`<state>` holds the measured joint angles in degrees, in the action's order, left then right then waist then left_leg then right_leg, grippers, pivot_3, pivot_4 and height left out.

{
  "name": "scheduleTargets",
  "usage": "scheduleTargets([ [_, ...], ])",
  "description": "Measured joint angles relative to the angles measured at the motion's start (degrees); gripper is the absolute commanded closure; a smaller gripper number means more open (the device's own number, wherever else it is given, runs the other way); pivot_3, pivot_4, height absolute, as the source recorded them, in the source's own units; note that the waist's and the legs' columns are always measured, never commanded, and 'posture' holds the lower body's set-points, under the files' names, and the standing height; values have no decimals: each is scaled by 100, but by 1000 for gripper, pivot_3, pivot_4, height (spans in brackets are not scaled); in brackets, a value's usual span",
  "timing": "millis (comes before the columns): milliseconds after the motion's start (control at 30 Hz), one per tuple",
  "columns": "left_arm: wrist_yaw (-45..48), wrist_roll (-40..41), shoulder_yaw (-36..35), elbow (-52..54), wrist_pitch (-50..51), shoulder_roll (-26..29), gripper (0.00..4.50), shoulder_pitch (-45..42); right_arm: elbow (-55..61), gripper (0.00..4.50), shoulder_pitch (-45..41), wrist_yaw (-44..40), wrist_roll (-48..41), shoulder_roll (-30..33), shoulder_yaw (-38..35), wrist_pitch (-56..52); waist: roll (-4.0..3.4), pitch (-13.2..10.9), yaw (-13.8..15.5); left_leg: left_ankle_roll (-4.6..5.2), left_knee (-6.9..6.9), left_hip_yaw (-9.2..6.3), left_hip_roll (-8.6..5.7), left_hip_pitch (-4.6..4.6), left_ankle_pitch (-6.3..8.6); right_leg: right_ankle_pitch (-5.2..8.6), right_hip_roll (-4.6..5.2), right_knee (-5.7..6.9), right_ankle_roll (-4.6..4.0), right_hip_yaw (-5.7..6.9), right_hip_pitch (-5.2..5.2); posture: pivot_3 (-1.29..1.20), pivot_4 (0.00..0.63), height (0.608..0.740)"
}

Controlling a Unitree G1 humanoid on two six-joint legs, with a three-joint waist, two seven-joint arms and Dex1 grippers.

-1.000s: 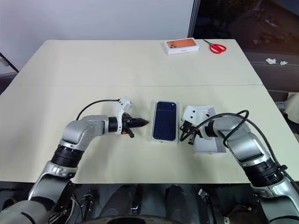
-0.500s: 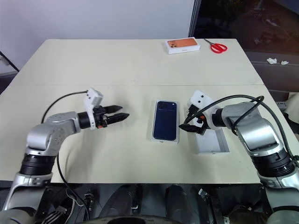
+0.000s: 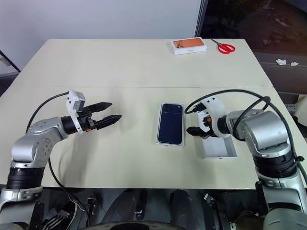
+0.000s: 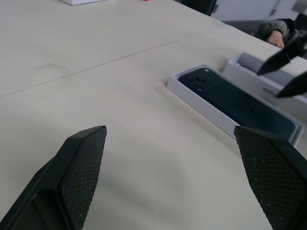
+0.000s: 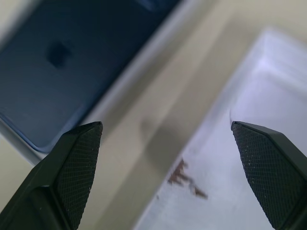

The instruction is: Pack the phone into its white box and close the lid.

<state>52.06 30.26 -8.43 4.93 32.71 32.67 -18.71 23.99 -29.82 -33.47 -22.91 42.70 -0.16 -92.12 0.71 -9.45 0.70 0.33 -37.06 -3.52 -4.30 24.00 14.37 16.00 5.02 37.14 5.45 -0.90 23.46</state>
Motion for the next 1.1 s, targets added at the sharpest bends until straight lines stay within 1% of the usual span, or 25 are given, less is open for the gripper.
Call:
scheduleTargets([
  [200, -145, 39, 1, 81, -3, -45, 36, 37, 247, 0, 514, 1140, -882, -15, -368, 0, -1, 0, -22, -1, 1, 0, 2, -1, -1, 0, -4, 7, 0, 0, 3, 0, 150, 740],
  [400, -245, 39, 5, 84, -49, -97, 36, 31, 318, 0, 612, 2235, -1988, -190, -603, 0, 0, 1, -19, 0, -1, 0, 2, -2, -2, 0, -5, 7, 0, 0, 1, 0, 150, 740],
  [433, -253, 39, 5, 84, -50, -103, 0, 22, 318, 505, 619, 2456, -2220, -240, -653, 0, 0, 0, -19, 0, -1, 0, 2, -2, -2, 0, -5, 7, 0, 0, 1, 0, 150, 740],
  [467, -257, 39, 5, 84, -51, -110, 0, 11, 311, 769, 631, 2665, -2426, -322, -722, 0, 0, 0, -18, 0, -1, 0, 2, -2, -2, 0, -5, 7, 0, 0, 0, 0, 150, 740],
  [533, -259, 39, 6, 84, -53, -113, 0, -9, 285, 1728, 644, 2992, -2753, -380, -750, 0, 0, 0, -18, 0, -2, 0, 2, -2, -2, 0, -5, 7, 0, 0, 0, 0, 150, 740],
  [567, -259, 39, 6, 84, -54, -113, 0, -10, 271, 2350, 644, 3242, -2971, -380, -771, 0, 0, 0, -17, 0, -2, 0, 2, -1, -2, 0, -5, 7, 0, 0, 0, 0, 150, 740],
  [633, -259, 37, 7, 84, -54, -118, 0, -10, 244, 3453, 641, 3538, -3196, -373, -813, 0, 0, 0, -16, 1, -2, 0, 2, -2, -2, 0, -5, 7, 0, 0, 0, 0, 150, 740],
  [667, -259, 37, 7, 84, -55, -119, 0, -10, 216, 3889, 639, 3667, -3295, -372, -826, 0, 0, 0, -16, 1, -2, 0, 2, -2, -2, 0, -6, 7, 0, 0, -1, 0, 150, 740],
  [700, -261, 37, 7, 84, -55, -120, 0, -10, 193, 4465, 639, 3837, -3418, -372, -840, 0, 0, 0, -17, 1, -2, 0, 2, -2, -2, 0, -6, 7, 0, 0, -1, 0, 150, 740],
  [867, -315, 40, 7, 84, -55, -138, 0, -10, 127, 4465, 617, 4471, -3765, -377, -862, 0, 0, 1, -21, 2, -2, 1, 3, -2, -2, 0, -8, 7, 0, 1, -2, 0, 150, 740],
  [933, -343, 45, 6, 85, -54, -135, 0, -8, -15, 4465, 511, 4703, -3795, -511, -909, -2, 0, 1, -31, 2, -3, 1, 3, -2, -2, 0, -9, 7, 0, 0, -2, 0, 150, 740],
  [1000, -366, 65, 6, 86, -52, -139, 0, -11, -222, 4465, 266, 4913, -3648, -822, -1063, -1, 0, 0, -53, 2, -4, 2, 3, -3, -3, 0, -11, 11, 1, -1, -1, 0, 150, 740],
  [1100, -374, 112, 4, 86, -51, -137, 0, -14, -399, 4465, -307, 4936, -3316, -1020, -1228, 23, -3, -1, -64, 1, -3, 3, 5, -2, -3, 0, -16, 11, 1, -1, 1, 0, 150, 740],
])
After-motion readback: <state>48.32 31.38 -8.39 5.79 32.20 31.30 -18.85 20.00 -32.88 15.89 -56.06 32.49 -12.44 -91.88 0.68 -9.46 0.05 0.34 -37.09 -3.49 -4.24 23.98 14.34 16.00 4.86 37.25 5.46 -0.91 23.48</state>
